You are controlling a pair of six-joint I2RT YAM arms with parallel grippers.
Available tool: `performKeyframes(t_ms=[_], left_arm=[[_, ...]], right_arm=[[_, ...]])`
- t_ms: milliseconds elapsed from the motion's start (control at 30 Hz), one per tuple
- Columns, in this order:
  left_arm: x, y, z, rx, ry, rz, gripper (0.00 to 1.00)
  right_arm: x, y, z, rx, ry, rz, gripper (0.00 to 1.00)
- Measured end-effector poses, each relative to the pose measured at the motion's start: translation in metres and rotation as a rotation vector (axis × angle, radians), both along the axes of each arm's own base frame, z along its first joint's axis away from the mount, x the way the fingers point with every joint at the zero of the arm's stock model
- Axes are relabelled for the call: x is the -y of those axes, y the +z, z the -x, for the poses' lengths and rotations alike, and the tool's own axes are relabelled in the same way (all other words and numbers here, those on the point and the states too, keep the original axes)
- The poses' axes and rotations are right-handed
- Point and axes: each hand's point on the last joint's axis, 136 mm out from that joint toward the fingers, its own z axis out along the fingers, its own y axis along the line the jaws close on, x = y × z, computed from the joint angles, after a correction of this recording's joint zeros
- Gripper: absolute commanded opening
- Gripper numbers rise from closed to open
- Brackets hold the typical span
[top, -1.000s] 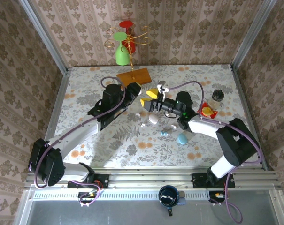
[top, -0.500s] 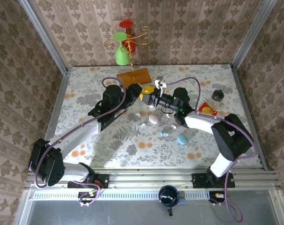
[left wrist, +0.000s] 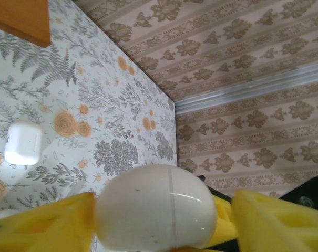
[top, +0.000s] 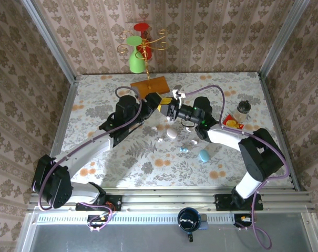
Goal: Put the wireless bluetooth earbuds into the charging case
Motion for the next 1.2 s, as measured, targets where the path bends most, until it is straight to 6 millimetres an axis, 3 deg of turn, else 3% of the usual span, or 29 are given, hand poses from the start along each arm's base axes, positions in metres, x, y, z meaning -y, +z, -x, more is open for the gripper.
performKeyframes(t_ms=[200, 433, 667, 833, 967, 1200], left_arm=[[0.003, 0.007, -0.004, 0.056, -0.02, -0.001, 1.0], [0.0, 0.007, -0.006, 0.186, -0.051, -0.137, 1.0], [0.001, 0.013, -0.003, 0.46, -0.147, -0.367, 1.0], [0.012, 0.014, 0.019, 0.696, -0.331, -0.509, 0.99], [0.023, 0.005, 0.053, 0.867, -0.529, -0.543, 0.95], [0.033, -0.005, 0.101, 1.045, -0.766, -0.463, 0.78]], right_arm=[[0.013, -0.002, -0.006, -0.026, -0.03, 0.019, 0.16], [0.037, -0.013, -0.007, -0.061, -0.076, 0.039, 0.15], [0.064, -0.015, 0.005, -0.069, -0.105, 0.084, 0.16], [0.076, 0.003, 0.032, -0.024, -0.072, 0.147, 0.16], [0.078, 0.02, 0.064, 0.033, -0.002, 0.187, 0.16], [0.074, 0.018, 0.103, 0.035, 0.146, 0.245, 0.16]])
